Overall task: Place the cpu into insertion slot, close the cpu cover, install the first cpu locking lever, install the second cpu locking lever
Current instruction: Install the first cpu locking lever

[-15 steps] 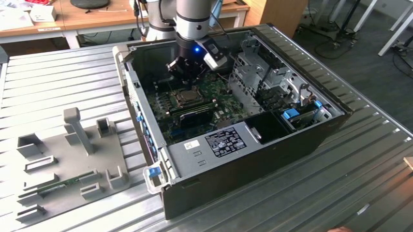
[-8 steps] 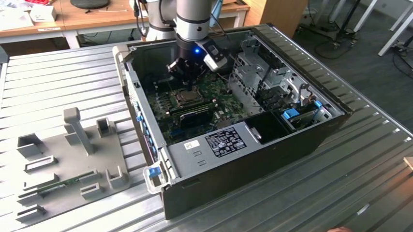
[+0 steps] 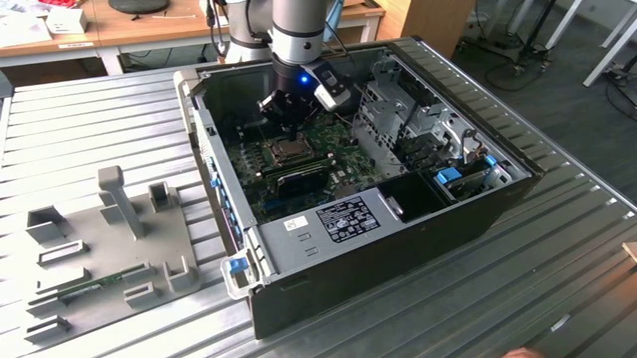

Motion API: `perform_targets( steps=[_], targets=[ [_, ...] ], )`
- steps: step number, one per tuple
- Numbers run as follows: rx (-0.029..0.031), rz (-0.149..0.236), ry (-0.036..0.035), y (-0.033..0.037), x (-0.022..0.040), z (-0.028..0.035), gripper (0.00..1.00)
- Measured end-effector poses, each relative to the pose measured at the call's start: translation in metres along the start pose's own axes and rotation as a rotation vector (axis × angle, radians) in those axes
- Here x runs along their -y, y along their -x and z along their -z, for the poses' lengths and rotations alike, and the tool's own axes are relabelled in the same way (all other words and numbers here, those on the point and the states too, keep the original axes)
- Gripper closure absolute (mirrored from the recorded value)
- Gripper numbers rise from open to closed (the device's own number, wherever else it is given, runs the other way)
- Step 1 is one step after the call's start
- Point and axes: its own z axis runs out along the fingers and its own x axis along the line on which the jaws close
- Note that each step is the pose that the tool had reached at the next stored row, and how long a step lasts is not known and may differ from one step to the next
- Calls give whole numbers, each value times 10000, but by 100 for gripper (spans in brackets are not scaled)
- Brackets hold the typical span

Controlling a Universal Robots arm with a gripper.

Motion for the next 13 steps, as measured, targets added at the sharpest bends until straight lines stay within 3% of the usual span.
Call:
perform_targets(
  steps=[8, 13],
  targets=[
    [0, 0, 1, 0, 0, 2, 90],
    [0, -1, 1, 1, -3, 74, 90]
  ],
)
